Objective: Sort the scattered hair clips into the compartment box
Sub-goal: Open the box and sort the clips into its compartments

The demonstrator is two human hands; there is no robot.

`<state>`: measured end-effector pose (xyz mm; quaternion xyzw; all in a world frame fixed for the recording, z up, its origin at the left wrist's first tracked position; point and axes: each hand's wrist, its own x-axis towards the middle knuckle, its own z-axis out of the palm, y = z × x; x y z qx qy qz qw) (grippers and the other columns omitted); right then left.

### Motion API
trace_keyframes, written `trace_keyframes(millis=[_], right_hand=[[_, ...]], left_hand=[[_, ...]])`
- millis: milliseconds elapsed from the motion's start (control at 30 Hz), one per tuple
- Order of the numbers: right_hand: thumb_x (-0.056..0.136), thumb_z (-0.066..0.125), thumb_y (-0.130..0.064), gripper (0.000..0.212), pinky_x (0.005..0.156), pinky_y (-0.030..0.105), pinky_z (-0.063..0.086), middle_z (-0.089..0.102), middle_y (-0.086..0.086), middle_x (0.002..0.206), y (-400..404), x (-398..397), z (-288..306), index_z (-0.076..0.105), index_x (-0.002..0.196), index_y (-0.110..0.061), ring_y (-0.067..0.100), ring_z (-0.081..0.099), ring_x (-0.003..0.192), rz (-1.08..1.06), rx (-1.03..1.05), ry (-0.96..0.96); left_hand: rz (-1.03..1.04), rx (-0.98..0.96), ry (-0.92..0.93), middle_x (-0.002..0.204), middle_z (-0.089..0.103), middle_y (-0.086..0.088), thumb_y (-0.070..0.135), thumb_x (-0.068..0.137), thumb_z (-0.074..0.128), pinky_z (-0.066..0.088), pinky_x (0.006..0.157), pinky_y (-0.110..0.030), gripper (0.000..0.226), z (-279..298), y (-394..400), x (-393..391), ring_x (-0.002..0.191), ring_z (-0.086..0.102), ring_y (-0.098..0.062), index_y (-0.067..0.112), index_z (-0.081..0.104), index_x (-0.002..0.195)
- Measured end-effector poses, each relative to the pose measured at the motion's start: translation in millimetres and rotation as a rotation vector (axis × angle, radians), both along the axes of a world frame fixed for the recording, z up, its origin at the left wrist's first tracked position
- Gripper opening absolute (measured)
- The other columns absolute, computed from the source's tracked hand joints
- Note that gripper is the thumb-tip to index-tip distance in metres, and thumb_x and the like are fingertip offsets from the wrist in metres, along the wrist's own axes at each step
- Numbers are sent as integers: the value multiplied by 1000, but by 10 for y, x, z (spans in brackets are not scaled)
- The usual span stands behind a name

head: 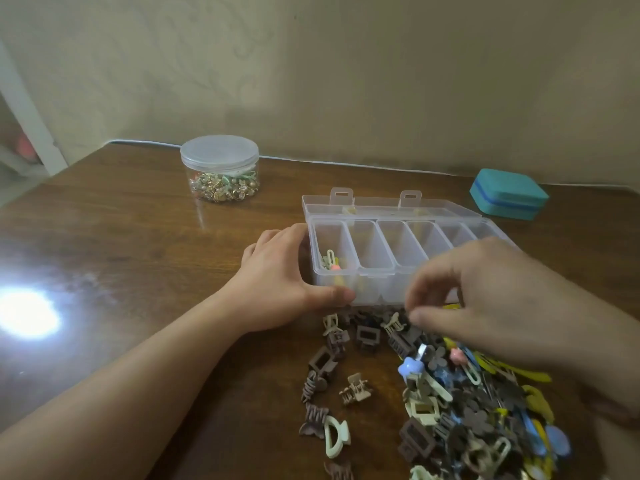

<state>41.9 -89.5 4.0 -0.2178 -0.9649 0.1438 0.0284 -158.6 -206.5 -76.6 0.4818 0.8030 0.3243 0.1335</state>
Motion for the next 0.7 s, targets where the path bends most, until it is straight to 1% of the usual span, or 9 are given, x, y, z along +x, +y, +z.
trace_keyframes(millis=[67,133,200,267,367,433,500,600,700], right_hand=[[85,63,-33,10,69,26,54,67,-23,77,-18,19,-14,67,86,-43,-8,61,64,-4,141,-206],[86,60,-35,14,67,26,50,63,-21,85,-30,8,-43,64,95,-46,-3,59,79,-23,251,-271],[86,59,-41,16,62,27,42,58,-18,86,-49,-12,-61,62,102,-46,6,57,84,-28,286,-277],[84,60,-53,23,58,25,37,54,-17,81,-93,-51,-82,60,105,-43,4,53,79,23,272,-274],[78,60,-66,39,54,22,32,51,-18,73,-178,-102,-96,57,111,-45,-2,45,67,130,143,-315],[81,62,-60,33,58,22,38,54,-19,74,-129,-68,-46,56,111,-48,-5,48,68,98,68,-325],[86,62,-50,21,65,26,46,56,-20,76,-7,19,31,57,106,-52,-5,50,71,0,95,-299],[88,60,-38,28,59,27,38,46,-20,76,129,98,48,56,110,-55,-1,41,69,-114,243,-347],[86,63,-38,23,55,26,34,48,-18,79,163,34,-57,60,107,-47,6,49,77,-116,273,-394]], left_hand=[[-5,-8,4,134,46,23,81,54,63,29,115,-48,97,-8,4,-4,134,33,-10,42,40,140],[-6,-11,7,139,46,22,83,53,59,28,115,-47,99,-17,3,-14,136,32,-10,42,38,141],[-9,-13,7,138,45,24,84,52,58,26,115,-44,100,-23,4,-15,136,31,-9,43,37,142],[-12,-14,11,141,45,23,85,51,56,25,115,-43,101,-29,6,-14,136,31,-9,43,37,142],[-10,-8,18,143,46,21,86,52,55,25,114,-43,101,-36,5,-16,136,31,-9,44,37,142],[-10,-12,20,144,46,21,86,53,56,25,115,-44,101,-37,6,-19,136,31,-9,44,36,142],[-12,-17,20,144,45,21,84,54,58,24,115,-43,100,-37,5,-23,137,30,-8,44,36,142],[-13,-19,20,143,44,21,85,53,56,23,115,-42,101,-37,9,-24,137,30,-8,43,36,142],[-19,-20,17,144,45,21,86,52,54,22,116,-43,102,-33,10,-21,136,30,-8,43,35,143]])
